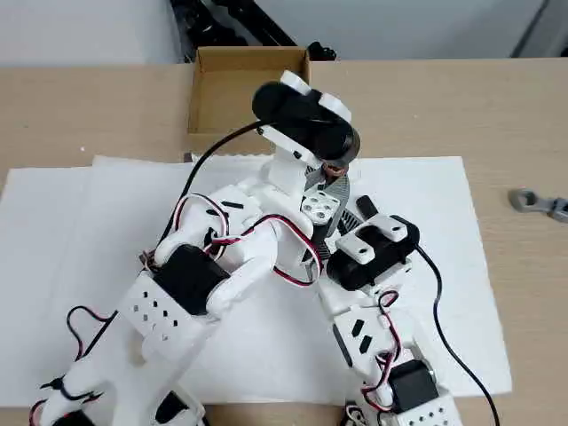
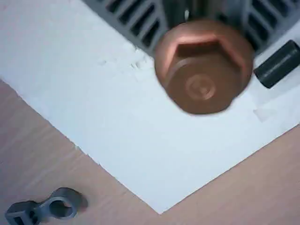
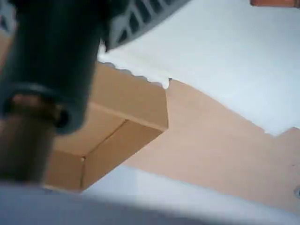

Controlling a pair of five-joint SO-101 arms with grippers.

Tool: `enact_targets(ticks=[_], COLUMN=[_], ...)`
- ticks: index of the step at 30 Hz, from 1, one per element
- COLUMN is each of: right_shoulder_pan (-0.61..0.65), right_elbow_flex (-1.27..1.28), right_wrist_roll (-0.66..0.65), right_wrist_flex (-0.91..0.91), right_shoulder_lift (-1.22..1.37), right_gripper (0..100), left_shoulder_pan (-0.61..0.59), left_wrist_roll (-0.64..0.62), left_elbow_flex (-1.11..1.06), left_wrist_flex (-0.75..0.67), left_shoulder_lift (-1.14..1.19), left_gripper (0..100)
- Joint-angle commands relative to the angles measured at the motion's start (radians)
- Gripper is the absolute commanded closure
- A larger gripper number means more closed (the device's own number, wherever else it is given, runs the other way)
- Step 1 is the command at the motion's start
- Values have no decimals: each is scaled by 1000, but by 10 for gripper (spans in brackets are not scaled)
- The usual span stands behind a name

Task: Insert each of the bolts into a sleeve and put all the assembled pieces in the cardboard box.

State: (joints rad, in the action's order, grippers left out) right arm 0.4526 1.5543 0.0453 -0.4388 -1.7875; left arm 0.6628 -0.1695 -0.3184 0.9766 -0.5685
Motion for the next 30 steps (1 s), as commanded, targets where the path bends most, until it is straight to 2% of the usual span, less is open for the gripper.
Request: enact_targets(ticks=[1, 4, 9, 13, 18, 24, 28, 30], right_shoulder_pan=[5, 5, 5, 5, 5, 1, 5, 5], right_elbow_flex=[-34, -34, -43, -66, -109, -227, -440, -569], right_wrist_roll=[-11, -11, -11, -11, -6, -6, -8, -6], right_wrist_flex=[-1, -1, -2, -38, -87, -81, -41, -35], right_shoulder_lift=[-15, -15, -15, -13, -13, 131, 394, 550], right_gripper=[995, 995, 995, 995, 995, 995, 995, 995], left_shoulder_pan=[11, 9, 8, -52, -143, -249, -410, -488], left_wrist_roll=[-5, -2, -38, -110, -112, -110, -110, -72], left_elbow_flex=[10, 12, 27, 56, 93, 153, 216, 219], left_wrist_flex=[8, 9, 60, 118, 193, 245, 247, 249], left_shoulder_lift=[-34, -34, -34, -25, -31, -32, -32, -32], left_gripper=[995, 979, 874, 829, 815, 830, 939, 994])
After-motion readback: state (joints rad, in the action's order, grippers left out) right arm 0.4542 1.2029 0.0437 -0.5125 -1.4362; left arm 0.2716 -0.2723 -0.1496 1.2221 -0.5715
